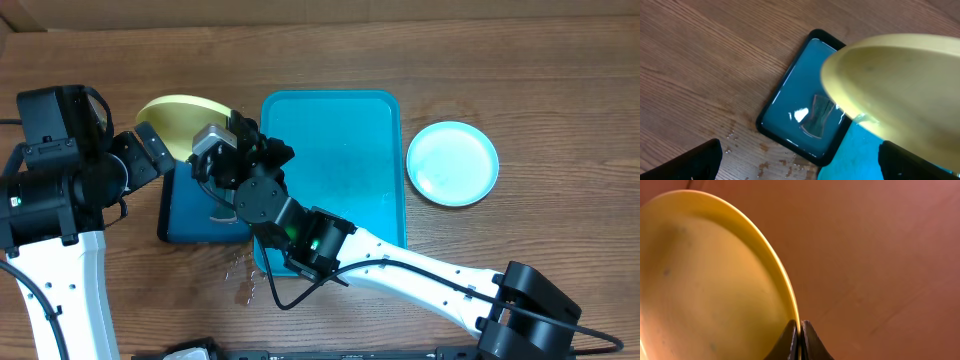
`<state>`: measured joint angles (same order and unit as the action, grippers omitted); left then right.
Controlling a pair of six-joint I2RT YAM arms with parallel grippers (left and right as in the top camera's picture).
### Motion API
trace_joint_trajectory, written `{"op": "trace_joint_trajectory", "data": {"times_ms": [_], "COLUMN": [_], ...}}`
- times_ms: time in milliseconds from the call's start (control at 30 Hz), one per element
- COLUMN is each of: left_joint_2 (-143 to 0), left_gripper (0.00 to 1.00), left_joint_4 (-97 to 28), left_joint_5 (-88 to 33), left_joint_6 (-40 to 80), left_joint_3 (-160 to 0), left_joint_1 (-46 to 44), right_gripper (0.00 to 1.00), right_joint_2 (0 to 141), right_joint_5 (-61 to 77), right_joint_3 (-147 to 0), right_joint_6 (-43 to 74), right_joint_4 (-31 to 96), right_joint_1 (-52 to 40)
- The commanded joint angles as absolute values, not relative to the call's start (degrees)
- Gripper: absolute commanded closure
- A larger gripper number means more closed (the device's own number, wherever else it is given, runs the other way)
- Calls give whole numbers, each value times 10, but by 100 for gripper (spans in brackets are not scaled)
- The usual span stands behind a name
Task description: Clean dirty plates on tray and stack at the side
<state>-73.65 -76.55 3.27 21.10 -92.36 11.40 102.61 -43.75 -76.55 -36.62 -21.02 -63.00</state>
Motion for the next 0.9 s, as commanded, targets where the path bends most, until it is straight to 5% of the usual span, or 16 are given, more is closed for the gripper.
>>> {"op": "trace_joint_trajectory", "data": {"times_ms": [0,533,867], "left_joint_2": [-739,-739,-739], "left_gripper": [0,0,0], "left_joint_4": [-764,-765,-765], "left_joint_5": [34,34,34], "left_joint_6": [223,223,223], "left_joint_3": [-927,-927,-927], "left_joint_1": [116,116,116], "right_gripper": [96,96,96], "right_joint_2": [1018,1018,1018], "right_joint_5": [-457,-472,-499], "right_joint_3": [-775,-775,-775], "right_joint_6": [-457,-458,-151], "right_joint_4": [-242,-300,-176], "right_joint_1": [-629,-630,-574]}}
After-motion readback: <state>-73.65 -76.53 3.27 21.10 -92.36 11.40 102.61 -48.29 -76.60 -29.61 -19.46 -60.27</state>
